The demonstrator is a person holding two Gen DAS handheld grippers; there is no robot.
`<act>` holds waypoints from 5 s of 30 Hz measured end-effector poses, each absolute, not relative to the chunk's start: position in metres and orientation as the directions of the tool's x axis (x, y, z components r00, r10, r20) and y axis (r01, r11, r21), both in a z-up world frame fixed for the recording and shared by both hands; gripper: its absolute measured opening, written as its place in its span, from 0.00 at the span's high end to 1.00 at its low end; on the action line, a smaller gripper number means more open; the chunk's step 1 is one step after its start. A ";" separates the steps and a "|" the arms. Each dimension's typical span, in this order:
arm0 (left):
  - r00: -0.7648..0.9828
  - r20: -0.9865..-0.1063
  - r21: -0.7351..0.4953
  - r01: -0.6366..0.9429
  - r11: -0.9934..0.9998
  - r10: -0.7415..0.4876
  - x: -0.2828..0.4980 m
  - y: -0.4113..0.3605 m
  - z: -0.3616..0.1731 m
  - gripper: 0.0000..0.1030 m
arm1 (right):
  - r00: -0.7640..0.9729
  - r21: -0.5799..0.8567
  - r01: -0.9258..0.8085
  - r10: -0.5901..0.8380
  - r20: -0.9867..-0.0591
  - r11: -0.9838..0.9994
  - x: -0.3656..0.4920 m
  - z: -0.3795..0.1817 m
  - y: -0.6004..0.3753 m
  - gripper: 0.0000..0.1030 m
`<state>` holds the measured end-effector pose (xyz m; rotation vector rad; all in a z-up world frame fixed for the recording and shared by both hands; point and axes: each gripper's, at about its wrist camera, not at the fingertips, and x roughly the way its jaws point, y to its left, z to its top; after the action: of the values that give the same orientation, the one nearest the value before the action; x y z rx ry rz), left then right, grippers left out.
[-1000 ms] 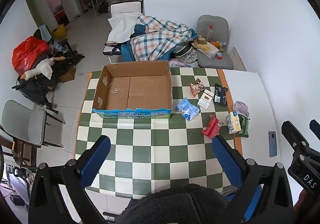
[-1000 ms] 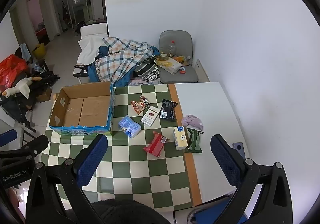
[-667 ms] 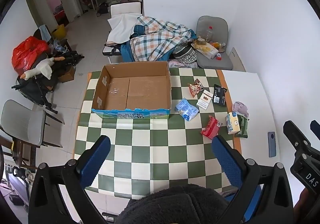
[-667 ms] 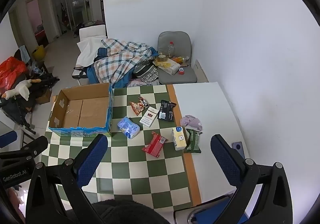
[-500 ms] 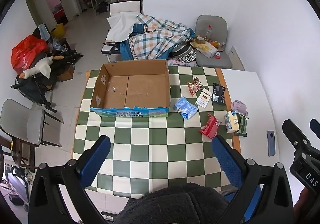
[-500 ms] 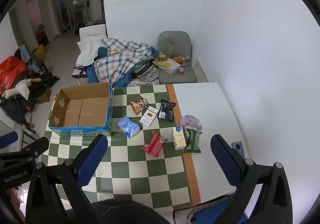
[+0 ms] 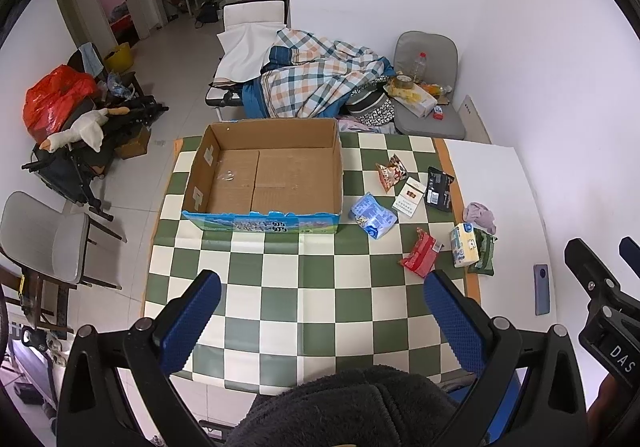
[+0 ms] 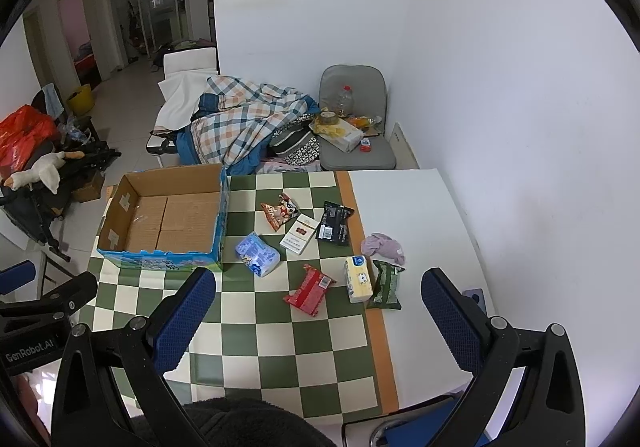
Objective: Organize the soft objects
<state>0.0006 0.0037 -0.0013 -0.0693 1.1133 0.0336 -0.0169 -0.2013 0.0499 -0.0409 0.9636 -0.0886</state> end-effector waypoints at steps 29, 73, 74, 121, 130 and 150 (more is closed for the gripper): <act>0.447 -0.894 -0.039 -0.060 0.997 -0.008 0.000 0.004 -0.002 0.00 | 0.570 -0.082 0.054 -0.098 -0.816 0.995 -0.014 0.049 -0.198 0.00; 0.419 -0.908 -0.012 0.000 1.000 -0.011 0.031 -0.013 -0.027 0.00 | 0.505 -0.040 0.083 -0.077 -0.860 0.996 0.003 0.022 -0.213 0.00; 0.405 -0.914 0.006 0.012 1.000 0.000 0.041 -0.018 -0.037 0.00 | 0.493 -0.035 0.097 -0.079 -0.866 0.995 0.008 0.014 -0.221 0.00; -0.176 -0.984 -0.054 0.173 0.983 -0.023 0.177 -0.161 -0.409 0.53 | -0.086 0.390 0.278 0.427 -0.900 0.878 0.175 -0.399 -0.353 0.52; -0.161 -0.986 -0.055 0.143 0.988 -0.032 0.173 -0.169 -0.404 0.53 | -0.042 0.087 0.161 0.095 -0.995 0.983 0.171 -0.381 -0.334 0.25; 0.021 -0.985 -0.171 0.082 0.982 -0.173 0.152 -0.114 -0.277 0.58 | 0.014 0.161 0.147 0.160 -0.987 0.976 0.150 -0.329 -0.289 0.39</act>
<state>0.1522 -0.1139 -0.2767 -0.0727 1.5371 -0.1986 0.1502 -0.2894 -0.3293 0.2437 1.5621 0.0104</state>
